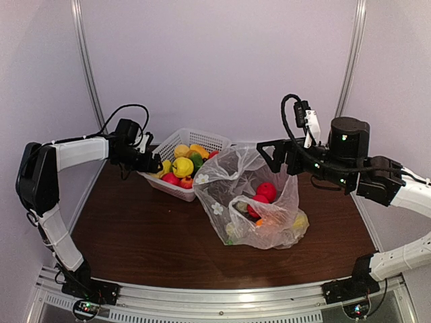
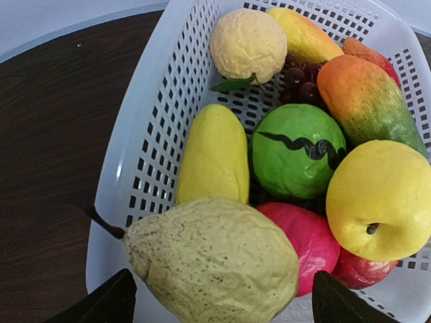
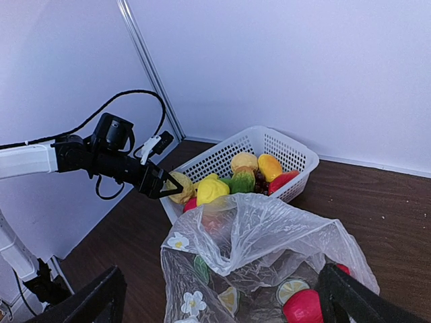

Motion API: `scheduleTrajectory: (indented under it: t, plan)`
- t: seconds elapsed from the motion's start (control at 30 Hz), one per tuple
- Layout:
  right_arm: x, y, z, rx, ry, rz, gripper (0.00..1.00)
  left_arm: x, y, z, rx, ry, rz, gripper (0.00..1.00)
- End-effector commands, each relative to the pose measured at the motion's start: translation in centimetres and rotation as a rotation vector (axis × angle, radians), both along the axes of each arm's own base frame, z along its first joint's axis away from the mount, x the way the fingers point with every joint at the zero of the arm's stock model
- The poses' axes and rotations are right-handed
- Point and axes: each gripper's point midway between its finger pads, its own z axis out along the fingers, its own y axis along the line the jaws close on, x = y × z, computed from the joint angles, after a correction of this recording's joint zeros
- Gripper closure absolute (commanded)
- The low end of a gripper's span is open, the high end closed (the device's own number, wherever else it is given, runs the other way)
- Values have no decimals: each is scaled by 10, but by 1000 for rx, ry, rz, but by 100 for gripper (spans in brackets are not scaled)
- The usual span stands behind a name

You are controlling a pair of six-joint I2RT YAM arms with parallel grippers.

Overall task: Untie the knot of the plastic bag and take out the fruit
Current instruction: Place the fake fruit in the bin.

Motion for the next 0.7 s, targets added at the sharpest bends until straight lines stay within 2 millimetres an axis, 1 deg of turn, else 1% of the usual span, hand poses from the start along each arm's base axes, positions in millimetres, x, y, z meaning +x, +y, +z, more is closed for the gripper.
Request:
scheduleTrajectory:
  t: [0.0,0.07,0.17,0.23,0.3,0.37,0.47,0.53,0.6,0.67]
  plan:
    - [-1,-6,-3,-3,5,-17,0,7,6,28,14,-84,29,8]
    - [-2,-8,-4,-11,4,-17,0,6,11,40,20,-128,44,8]
    - [-4,-9,-6,-28,6,-13,0,3,21,69,37,-226,77,7]
    - [-5,-9,-10,-45,12,-6,0,-2,29,88,81,-293,102,5]
    - [-6,-9,-14,-58,20,1,0,-10,29,109,94,-362,96,3]
    - [-7,-8,-16,-65,26,8,0,-21,21,126,81,-416,58,3]
    - [-10,-7,-19,-64,34,22,0,-42,-14,145,25,-471,-83,2]
    - [-10,-7,-24,-65,47,26,0,-62,-49,152,-26,-487,-233,2]
    - [-11,-6,-31,-65,62,28,1,-86,-87,151,-53,-492,-382,2]
    - [-11,-3,-37,-64,78,35,1,-113,-121,150,-119,-476,-536,2]
